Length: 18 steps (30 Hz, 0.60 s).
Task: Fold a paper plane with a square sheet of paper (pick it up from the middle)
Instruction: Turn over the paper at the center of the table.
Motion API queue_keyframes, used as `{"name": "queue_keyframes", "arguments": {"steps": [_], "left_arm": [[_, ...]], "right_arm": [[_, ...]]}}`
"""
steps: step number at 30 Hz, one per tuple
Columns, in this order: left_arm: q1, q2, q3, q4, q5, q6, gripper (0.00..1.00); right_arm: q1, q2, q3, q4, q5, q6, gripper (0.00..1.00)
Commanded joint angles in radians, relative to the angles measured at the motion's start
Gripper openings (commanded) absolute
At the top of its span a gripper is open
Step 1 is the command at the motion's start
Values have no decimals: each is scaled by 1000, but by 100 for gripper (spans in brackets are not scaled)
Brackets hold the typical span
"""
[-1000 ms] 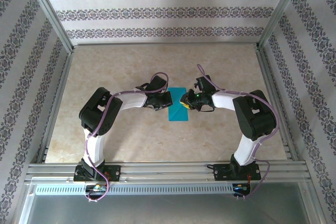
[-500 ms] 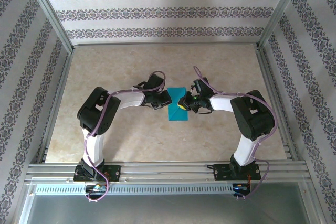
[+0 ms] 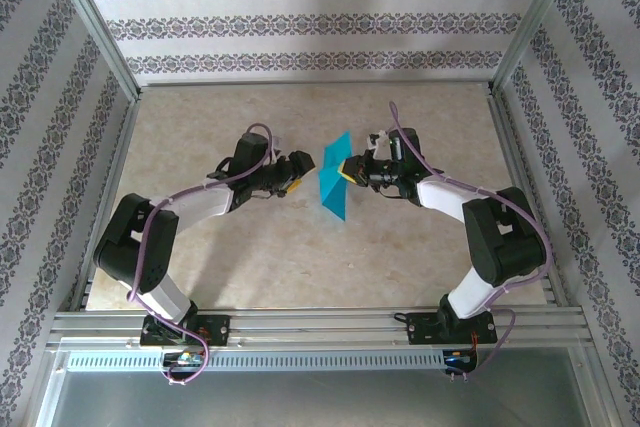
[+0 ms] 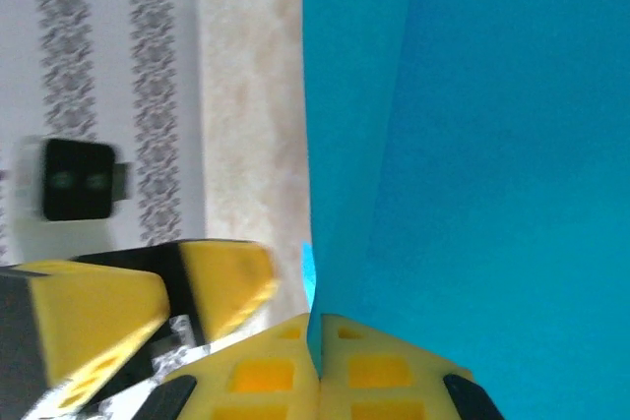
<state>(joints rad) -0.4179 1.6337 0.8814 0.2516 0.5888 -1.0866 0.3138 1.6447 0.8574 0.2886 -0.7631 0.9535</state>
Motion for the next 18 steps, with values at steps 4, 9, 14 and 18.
{"name": "queue_keyframes", "arguments": {"steps": [4,9,14,18], "left_arm": [[-13,-6,-122,515,119,-233,100],[-39,27,-95,528,151,-216,100],[-40,27,-85,529,144,-187,86],[-38,23,-76,485,148,-163,70]], "right_arm": [[-1,-14,32,185,-150,119,4],[1,7,28,261,-189,191,5],[1,12,15,265,-200,203,6],[-4,13,-1,262,-196,199,7]]}}
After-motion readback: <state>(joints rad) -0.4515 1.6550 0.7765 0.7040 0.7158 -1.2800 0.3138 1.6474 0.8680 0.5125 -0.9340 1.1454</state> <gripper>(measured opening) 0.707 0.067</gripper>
